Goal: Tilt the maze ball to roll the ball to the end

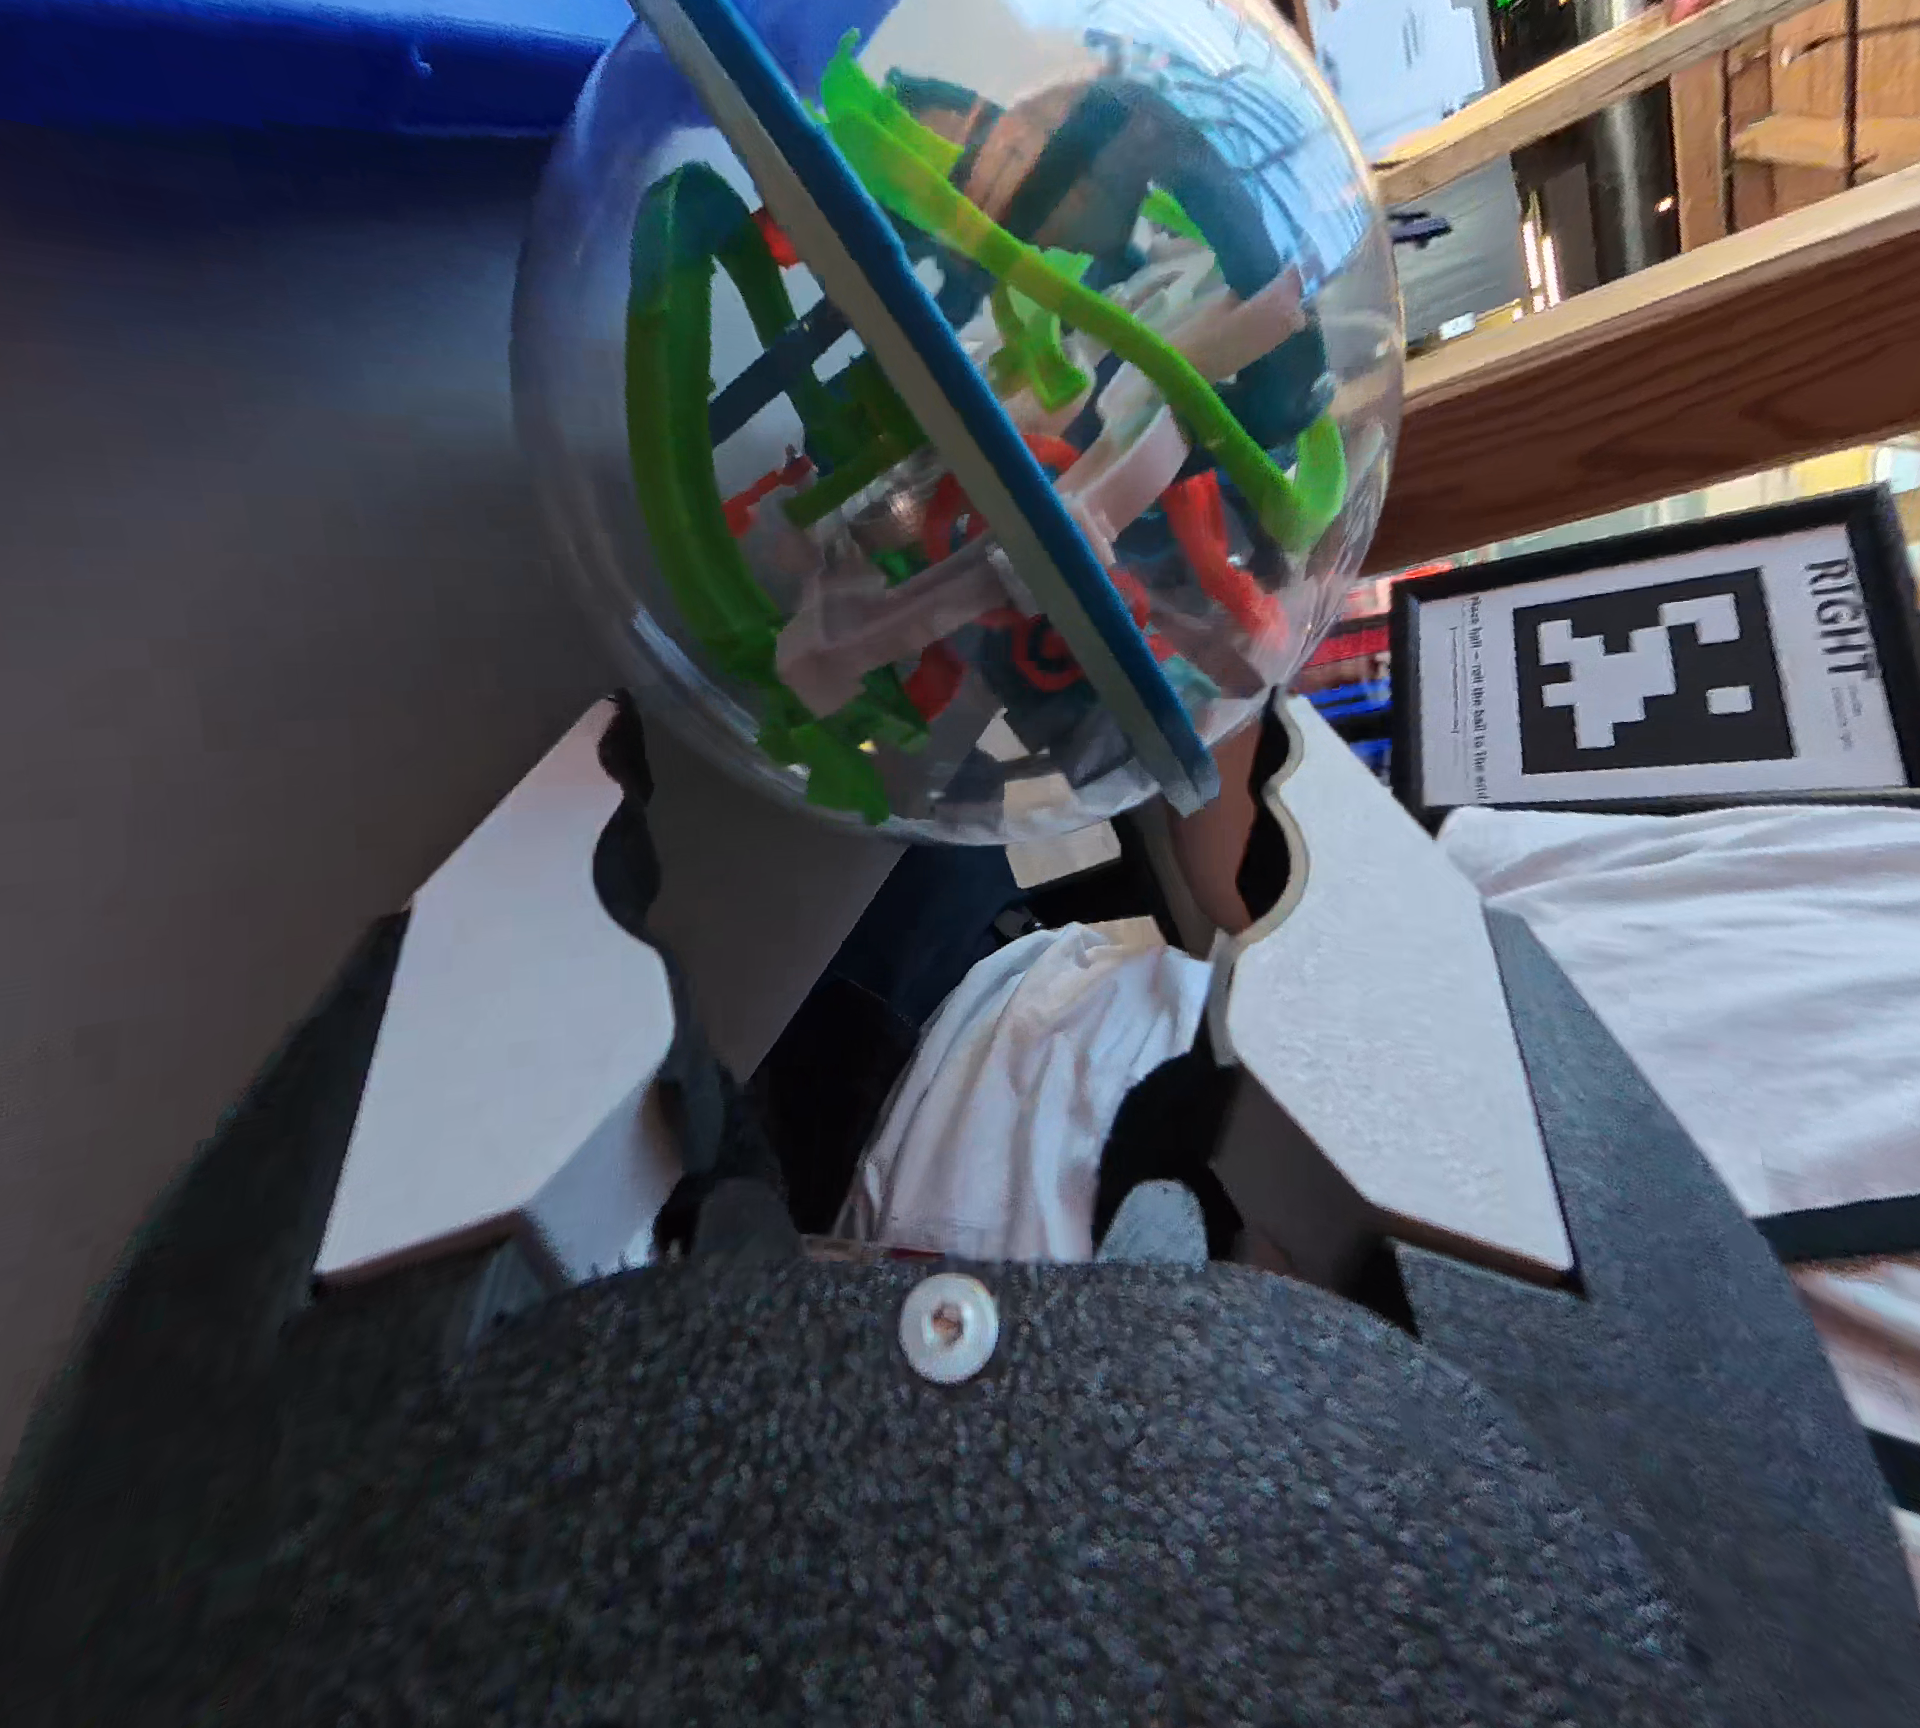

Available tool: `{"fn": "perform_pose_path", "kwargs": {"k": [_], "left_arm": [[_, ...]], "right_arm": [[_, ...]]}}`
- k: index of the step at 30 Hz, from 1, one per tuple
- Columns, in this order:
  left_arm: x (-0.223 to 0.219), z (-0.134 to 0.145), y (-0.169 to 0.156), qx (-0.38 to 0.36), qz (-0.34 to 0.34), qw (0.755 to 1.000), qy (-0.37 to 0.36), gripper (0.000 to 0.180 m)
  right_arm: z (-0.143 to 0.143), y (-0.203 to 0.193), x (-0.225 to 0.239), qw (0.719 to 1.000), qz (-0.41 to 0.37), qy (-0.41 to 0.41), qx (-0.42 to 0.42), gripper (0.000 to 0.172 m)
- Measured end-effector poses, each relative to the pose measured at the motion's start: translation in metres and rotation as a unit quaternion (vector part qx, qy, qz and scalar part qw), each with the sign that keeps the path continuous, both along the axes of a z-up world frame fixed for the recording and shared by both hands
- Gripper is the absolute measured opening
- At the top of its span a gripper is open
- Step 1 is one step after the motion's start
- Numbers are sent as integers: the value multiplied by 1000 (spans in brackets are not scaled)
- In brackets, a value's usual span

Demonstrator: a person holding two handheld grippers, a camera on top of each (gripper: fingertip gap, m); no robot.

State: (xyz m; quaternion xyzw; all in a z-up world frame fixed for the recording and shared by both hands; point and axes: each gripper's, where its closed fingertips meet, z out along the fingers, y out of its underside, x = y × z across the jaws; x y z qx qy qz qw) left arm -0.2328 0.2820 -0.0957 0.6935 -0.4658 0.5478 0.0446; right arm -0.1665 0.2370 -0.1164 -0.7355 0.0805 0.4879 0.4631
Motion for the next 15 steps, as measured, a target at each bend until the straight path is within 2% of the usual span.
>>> {"fn": "perform_pose_path", "kwargs": {"k": [3, 8, 15], "left_arm": [[-2, 7, 17, 72, -12, 997, -10, 131], [14, 28, 26, 208, -68, 975, -32, 145], [42, 21, 21, 268, -137, 954, 1, 147]], "right_arm": [[2, 4, 4, 1000, 11, 20, -8, 152], [5, 15, 8, 998, 40, 27, -33, 152], [5, 24, 4, 995, 75, 42, -47, 152]]}}
